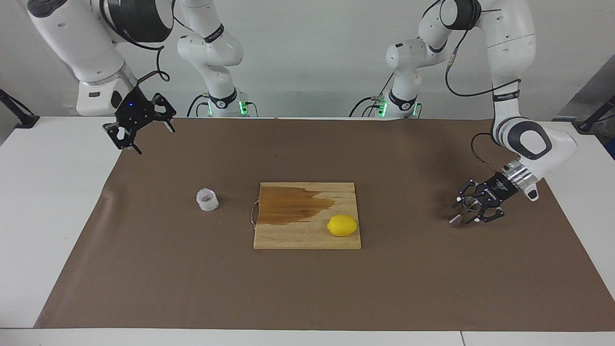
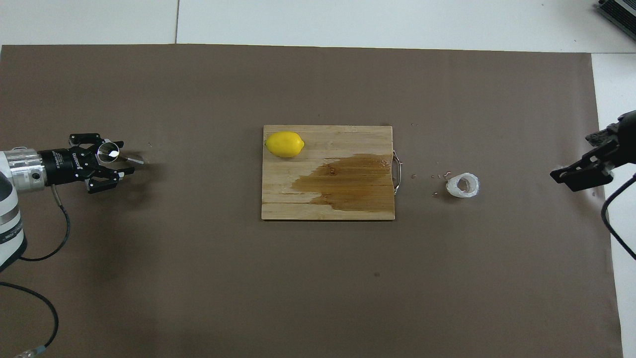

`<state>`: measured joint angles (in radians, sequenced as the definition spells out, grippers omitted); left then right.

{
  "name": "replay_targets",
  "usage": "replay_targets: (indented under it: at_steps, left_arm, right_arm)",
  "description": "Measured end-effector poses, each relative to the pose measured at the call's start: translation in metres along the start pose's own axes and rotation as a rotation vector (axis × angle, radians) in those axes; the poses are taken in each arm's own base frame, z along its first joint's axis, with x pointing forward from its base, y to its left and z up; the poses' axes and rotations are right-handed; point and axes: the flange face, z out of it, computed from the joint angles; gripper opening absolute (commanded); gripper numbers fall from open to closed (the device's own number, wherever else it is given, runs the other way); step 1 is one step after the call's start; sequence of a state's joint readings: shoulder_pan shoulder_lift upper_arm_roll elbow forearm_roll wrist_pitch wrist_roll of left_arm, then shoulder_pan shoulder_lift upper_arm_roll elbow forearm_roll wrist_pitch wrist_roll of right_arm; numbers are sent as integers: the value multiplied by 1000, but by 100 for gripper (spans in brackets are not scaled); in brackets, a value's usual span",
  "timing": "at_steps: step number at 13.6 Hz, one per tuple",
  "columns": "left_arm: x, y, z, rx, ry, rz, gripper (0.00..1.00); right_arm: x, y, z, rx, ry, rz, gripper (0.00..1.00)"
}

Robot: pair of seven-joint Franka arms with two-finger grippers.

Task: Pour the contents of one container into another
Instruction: 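Lift the jigger toward the board while the right gripper reaches the cup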

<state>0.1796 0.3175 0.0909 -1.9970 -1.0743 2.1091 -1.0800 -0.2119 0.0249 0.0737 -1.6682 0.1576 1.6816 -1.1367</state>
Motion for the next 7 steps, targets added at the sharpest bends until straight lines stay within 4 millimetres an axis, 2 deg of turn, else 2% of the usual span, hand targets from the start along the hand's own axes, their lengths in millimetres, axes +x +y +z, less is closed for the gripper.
replay_targets:
  at_steps: [3, 7]
  left_arm:
    - [-12, 0, -10, -49, 15, 7, 0]
    - [-45, -8, -3, -54, 11, 40, 0]
  right_arm:
    - [-8, 13, 31, 67, 71, -127, 100]
    - [-12, 29, 75, 140, 142, -192, 100]
